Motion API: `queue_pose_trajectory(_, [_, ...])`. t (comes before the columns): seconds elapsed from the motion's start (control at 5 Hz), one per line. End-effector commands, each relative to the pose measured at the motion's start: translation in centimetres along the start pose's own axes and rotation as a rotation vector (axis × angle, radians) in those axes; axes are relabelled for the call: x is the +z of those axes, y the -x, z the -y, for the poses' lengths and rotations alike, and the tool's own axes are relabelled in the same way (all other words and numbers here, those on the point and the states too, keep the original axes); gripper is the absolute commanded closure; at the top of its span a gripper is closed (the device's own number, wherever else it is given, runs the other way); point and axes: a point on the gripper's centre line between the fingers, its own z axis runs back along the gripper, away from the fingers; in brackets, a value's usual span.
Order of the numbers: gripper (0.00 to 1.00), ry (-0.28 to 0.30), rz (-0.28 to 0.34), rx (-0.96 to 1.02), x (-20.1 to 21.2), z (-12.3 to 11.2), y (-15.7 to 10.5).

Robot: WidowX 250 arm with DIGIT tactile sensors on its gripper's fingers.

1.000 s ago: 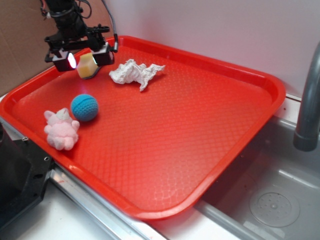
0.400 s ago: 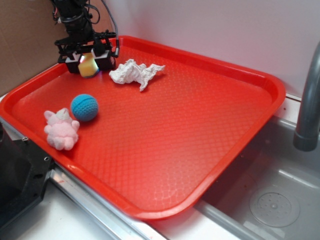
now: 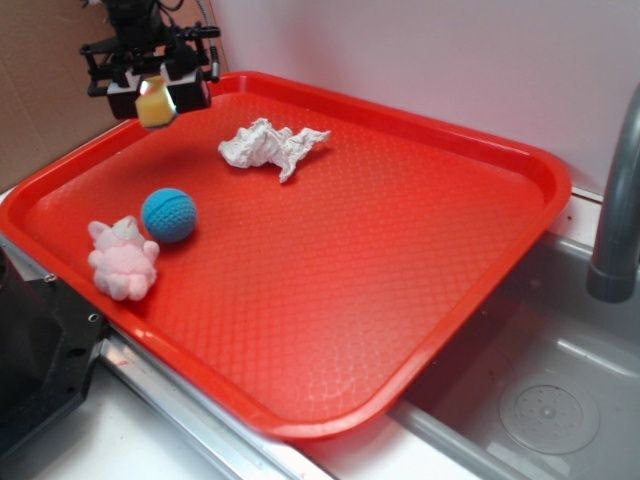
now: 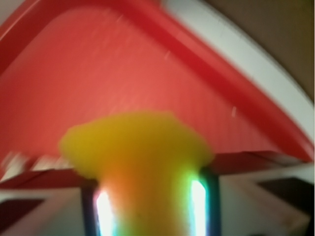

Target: Grab the green sponge.

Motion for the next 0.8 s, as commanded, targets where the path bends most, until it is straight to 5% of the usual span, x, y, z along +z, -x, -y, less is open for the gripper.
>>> queue_pose_trajectory(0.0, [1.00,0.120,-0.018,-0.201,8.2,5.2,6.3])
queue_pose_trajectory(0.6, [1.00,0.149,-0.069,-0.324,11.0,4.8,11.1])
